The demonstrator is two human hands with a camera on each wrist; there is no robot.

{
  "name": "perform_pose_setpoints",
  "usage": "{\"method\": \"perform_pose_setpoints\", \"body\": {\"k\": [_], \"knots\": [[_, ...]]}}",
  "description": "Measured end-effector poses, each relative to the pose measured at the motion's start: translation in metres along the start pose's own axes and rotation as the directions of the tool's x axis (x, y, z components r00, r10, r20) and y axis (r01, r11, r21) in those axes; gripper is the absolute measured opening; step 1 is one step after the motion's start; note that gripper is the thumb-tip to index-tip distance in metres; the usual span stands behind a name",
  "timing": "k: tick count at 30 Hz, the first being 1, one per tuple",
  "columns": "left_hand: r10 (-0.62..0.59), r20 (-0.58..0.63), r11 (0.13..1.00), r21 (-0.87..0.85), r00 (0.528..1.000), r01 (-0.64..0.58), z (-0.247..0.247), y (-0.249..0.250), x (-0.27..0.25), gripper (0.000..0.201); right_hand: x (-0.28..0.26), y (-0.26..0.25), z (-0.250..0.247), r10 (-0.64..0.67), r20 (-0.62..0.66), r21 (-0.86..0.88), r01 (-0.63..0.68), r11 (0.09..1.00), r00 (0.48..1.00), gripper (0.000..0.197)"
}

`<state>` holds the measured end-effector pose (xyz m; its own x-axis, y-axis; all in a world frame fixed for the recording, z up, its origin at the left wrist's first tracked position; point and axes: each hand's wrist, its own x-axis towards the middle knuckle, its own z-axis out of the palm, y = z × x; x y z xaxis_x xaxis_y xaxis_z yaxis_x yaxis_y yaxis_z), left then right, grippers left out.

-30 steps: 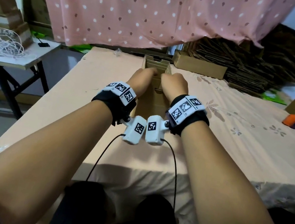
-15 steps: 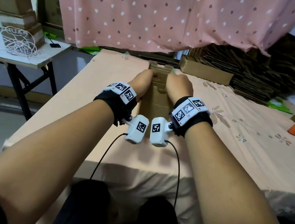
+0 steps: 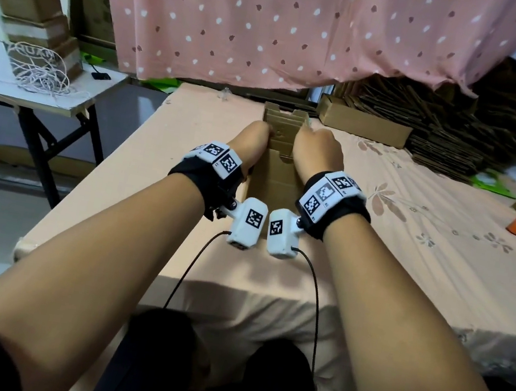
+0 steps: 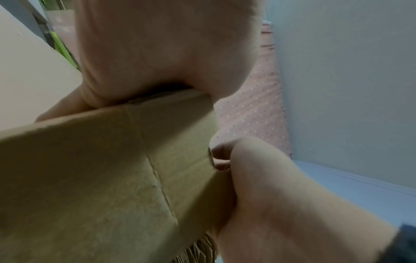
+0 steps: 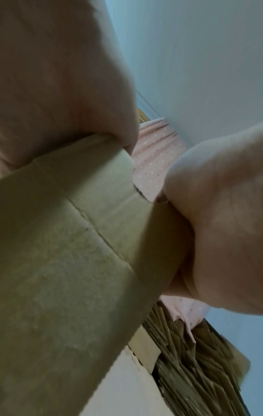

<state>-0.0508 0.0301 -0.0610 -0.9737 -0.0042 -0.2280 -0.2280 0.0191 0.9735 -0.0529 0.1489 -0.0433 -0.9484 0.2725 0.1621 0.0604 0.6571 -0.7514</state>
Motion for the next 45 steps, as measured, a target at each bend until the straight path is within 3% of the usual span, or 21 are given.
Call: {"method": "perform_pose_setpoints", "body": {"k": [6, 13, 17, 20, 24, 26, 28, 30, 32, 34, 36, 37, 38, 40, 43, 45], "knots": [[-0.058, 0.024, 0.998, -0.023, 0.998, 0.058, 0.007, -0.027, -0.004, 0.032, -0.011, 0.023, 0.011, 0.082, -0.041, -0.029, -0.084, 0.996, 0.996, 0.040], [-0.076, 0.027, 0.997, -0.022, 0.997, 0.077, 0.011, -0.030, 0.005, 0.040, -0.016, 0.026, 0.004, 0.085, 0.012, 0.153, -0.086, 0.984, 0.996, 0.049], [-0.020, 0.067, 0.991, -0.132, 0.998, 0.028, 0.015, -0.036, 0.003, 0.052, -0.016, 0.035, 0.013, 0.138, 0.132, 0.519, -0.187, 0.834, 0.982, 0.048], [0.028, 0.099, 0.975, -0.220, 0.995, -0.006, 0.015, -0.040, 0.006, 0.065, 0.009, 0.064, 0.043, 0.127, 0.158, 0.648, -0.200, 0.735, 0.979, 0.057], [0.022, 0.105, 0.977, -0.215, 0.994, 0.001, 0.013, -0.038, 0.006, 0.068, 0.011, 0.069, 0.053, 0.114, 0.216, 0.690, -0.234, 0.685, 0.970, 0.053], [0.029, 0.108, 0.982, -0.187, 0.994, -0.008, 0.011, -0.034, 0.007, 0.068, 0.036, 0.088, 0.073, 0.088, 0.246, 0.703, -0.240, 0.670, 0.965, 0.048], [-0.011, 0.086, 0.976, -0.214, 0.996, 0.029, 0.004, -0.034, 0.012, 0.078, 0.045, 0.098, 0.082, 0.078, 0.239, 0.720, -0.231, 0.654, 0.968, 0.066], [-0.055, 0.071, 0.972, -0.225, 0.996, 0.070, -0.001, -0.037, 0.026, 0.093, 0.025, 0.084, 0.067, 0.071, 0.206, 0.708, -0.198, 0.678, 0.976, 0.062], [0.005, 0.066, 0.972, -0.235, 0.998, 0.010, 0.001, -0.036, 0.018, 0.084, -0.015, 0.055, 0.035, 0.053, 0.155, 0.671, -0.145, 0.727, 0.986, 0.047], [0.013, 0.057, 0.968, -0.249, 0.998, 0.001, 0.004, -0.035, 0.011, 0.081, -0.018, 0.054, 0.031, 0.042, 0.118, 0.670, -0.111, 0.734, 0.992, 0.041], [0.028, -0.063, 0.982, -0.183, 0.998, -0.040, 0.004, -0.037, 0.012, 0.068, -0.016, 0.056, 0.035, 0.056, 0.107, 0.684, -0.115, 0.721, 0.993, 0.040], [0.072, -0.203, 0.996, -0.040, 0.977, -0.082, 0.001, -0.038, 0.014, 0.056, -0.017, 0.057, 0.040, 0.072, 0.110, 0.689, -0.128, 0.714, 0.991, 0.040], [0.179, -0.351, 0.973, 0.199, 0.919, -0.113, -0.002, -0.039, 0.015, 0.043, -0.020, 0.057, 0.044, 0.074, 0.111, 0.690, -0.130, 0.712, 0.991, 0.039], [0.396, -0.475, 0.861, 0.489, 0.785, -0.139, -0.003, -0.043, 0.017, 0.033, -0.026, 0.057, 0.051, 0.046, 0.044, 0.672, -0.064, 0.738, 0.998, 0.036], [0.461, -0.499, 0.857, 0.465, 0.734, -0.222, 0.001, -0.044, 0.016, 0.025, -0.028, 0.056, 0.056, 0.034, -0.012, 0.674, -0.017, 0.738, 0.999, 0.032], [0.372, -0.547, 0.925, 0.282, 0.750, -0.253, 0.000, -0.047, 0.018, 0.040, -0.027, 0.055, 0.057, 0.034, 0.001, 0.668, -0.026, 0.744, 0.999, 0.030]]}}
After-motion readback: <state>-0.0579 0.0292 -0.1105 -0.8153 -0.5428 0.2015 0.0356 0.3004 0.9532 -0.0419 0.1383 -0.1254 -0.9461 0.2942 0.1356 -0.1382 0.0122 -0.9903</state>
